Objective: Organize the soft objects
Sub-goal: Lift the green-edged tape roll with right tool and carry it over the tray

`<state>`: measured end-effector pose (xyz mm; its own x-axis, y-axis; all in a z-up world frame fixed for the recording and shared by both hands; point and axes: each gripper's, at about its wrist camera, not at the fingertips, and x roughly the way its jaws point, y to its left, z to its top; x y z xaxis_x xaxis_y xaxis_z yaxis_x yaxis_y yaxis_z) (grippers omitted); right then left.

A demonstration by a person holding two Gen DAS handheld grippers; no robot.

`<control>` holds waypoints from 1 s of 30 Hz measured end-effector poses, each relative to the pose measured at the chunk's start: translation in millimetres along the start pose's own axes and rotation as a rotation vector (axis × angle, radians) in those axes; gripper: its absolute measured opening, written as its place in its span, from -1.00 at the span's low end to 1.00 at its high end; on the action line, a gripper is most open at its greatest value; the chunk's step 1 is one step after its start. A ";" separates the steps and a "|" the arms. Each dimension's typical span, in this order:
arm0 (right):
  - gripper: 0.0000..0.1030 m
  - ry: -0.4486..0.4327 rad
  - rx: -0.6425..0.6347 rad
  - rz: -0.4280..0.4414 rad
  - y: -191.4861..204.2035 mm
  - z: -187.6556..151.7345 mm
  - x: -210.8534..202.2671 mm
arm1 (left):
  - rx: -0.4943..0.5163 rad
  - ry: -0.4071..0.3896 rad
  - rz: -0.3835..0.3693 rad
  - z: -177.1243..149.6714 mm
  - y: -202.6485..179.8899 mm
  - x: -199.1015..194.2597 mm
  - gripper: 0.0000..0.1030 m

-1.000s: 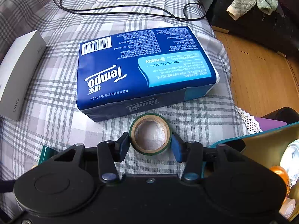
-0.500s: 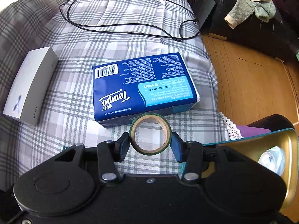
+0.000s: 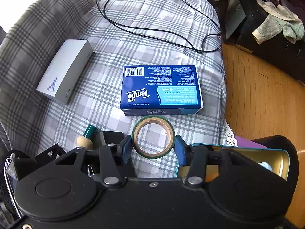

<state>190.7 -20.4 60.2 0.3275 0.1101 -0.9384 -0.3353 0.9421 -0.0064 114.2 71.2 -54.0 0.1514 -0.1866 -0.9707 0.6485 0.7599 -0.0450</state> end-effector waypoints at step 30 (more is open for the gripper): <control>-0.08 -0.013 -0.055 0.033 -78.8 -49.9 -13.3 | 0.032 0.052 0.090 16.1 -19.3 15.5 0.34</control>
<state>168.7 -111.9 56.0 0.3265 0.1450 -0.9340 -0.3943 0.9190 0.0048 116.1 43.6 -64.3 0.1714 -0.0855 -0.9815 0.6578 0.7516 0.0494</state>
